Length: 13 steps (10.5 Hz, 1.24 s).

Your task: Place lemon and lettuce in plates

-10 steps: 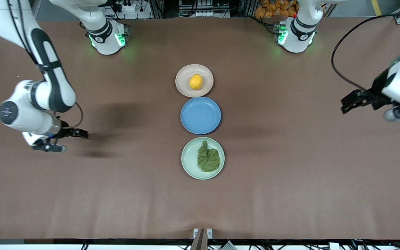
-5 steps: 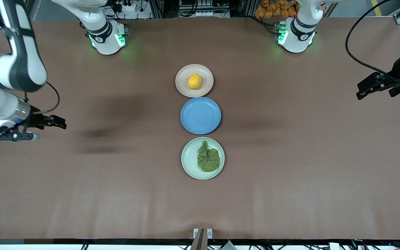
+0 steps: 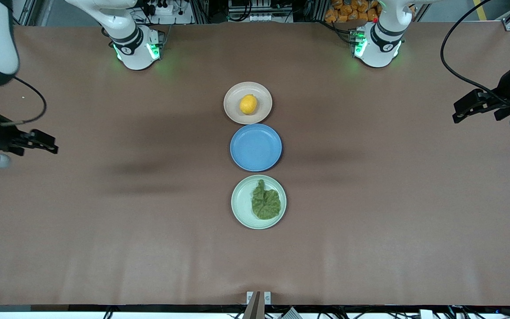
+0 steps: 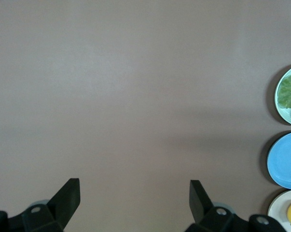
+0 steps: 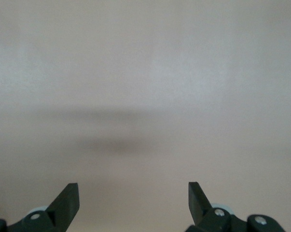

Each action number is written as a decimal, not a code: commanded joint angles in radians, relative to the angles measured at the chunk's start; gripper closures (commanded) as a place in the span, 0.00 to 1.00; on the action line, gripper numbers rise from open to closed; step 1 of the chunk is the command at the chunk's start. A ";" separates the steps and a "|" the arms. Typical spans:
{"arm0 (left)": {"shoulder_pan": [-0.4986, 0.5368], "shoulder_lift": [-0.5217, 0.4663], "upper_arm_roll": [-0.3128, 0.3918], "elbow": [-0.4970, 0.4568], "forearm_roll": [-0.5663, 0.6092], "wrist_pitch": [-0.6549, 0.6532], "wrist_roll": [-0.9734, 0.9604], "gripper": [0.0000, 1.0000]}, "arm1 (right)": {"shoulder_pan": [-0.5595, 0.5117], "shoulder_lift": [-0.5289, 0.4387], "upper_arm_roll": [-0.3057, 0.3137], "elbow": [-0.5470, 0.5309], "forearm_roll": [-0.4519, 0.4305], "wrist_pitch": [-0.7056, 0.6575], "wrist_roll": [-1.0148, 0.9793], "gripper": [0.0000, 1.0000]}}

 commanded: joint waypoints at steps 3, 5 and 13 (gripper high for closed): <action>0.018 -0.022 -0.012 -0.017 -0.007 -0.025 0.035 0.00 | 0.003 -0.059 0.009 0.121 -0.014 -0.126 -0.029 0.00; 0.018 -0.022 -0.012 -0.017 -0.007 -0.027 0.035 0.00 | 0.037 -0.097 -0.005 0.122 -0.015 -0.149 -0.024 0.00; 0.023 -0.031 -0.009 -0.017 0.024 -0.033 0.087 0.00 | 0.057 -0.108 -0.018 0.181 -0.018 -0.277 0.053 0.00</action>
